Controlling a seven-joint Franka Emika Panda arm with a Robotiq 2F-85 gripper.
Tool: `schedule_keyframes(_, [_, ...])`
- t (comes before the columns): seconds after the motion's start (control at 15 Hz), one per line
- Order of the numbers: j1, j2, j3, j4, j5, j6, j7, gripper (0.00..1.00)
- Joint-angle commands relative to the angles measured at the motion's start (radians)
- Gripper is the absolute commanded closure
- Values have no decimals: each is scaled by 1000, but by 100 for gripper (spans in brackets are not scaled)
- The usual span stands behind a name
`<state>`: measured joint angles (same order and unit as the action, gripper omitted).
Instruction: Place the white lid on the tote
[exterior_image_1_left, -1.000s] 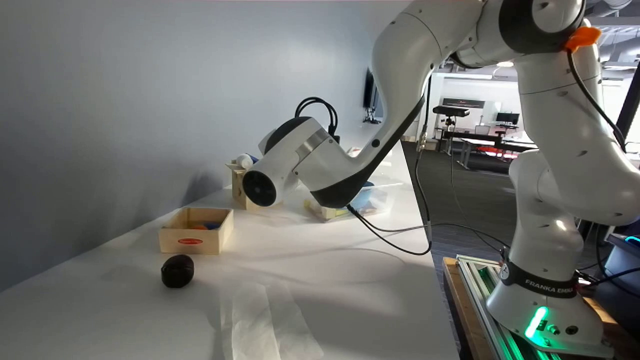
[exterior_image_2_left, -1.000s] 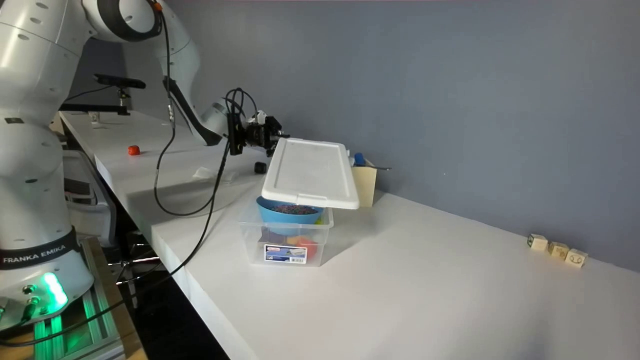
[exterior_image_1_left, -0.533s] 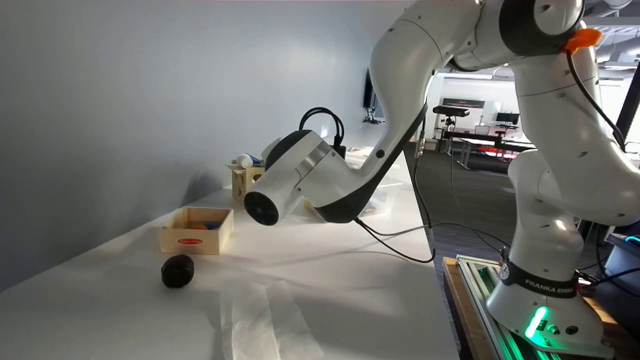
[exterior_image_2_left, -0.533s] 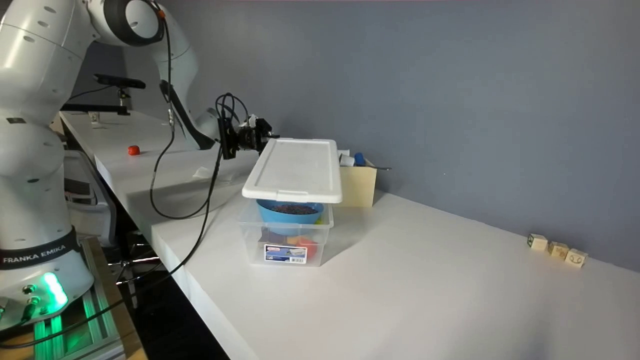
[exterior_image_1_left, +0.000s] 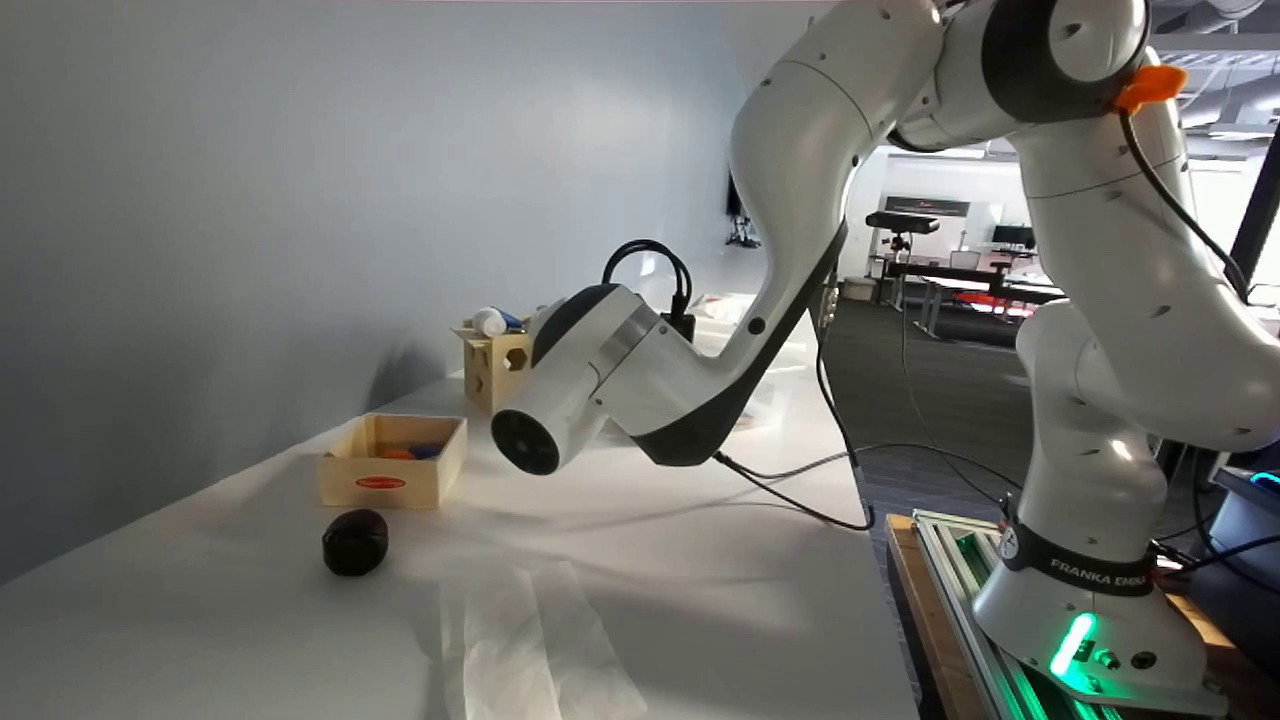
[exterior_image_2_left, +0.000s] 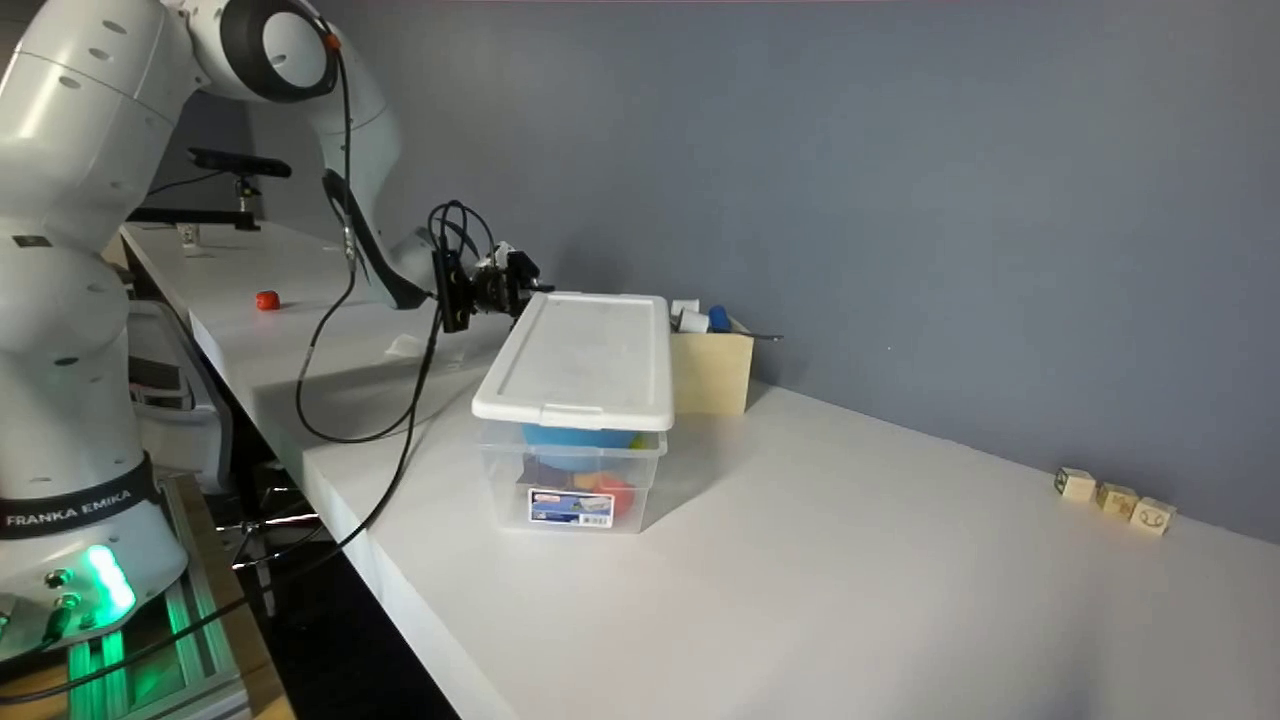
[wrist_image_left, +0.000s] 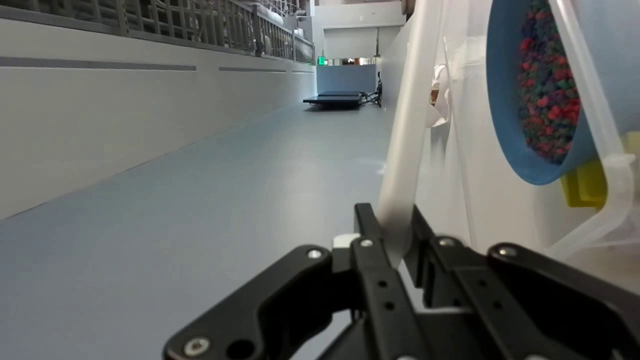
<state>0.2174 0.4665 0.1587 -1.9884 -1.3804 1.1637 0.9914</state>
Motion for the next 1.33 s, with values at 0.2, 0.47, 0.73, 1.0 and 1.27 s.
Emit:
schedule_keyframes(0.2, [-4, 26, 4, -9, 10, -6, 36, 96])
schedule_keyframes(0.47, [-6, 40, 1, -7, 7, -6, 49, 96])
schedule_keyframes(0.73, [-8, 57, 1, -3, 6, -1, 60, 96])
schedule_keyframes(1.0, [-10, 73, 0, 1, 4, 4, 60, 96])
schedule_keyframes(1.27, [-12, 86, -1, -2, 6, 2, 55, 96])
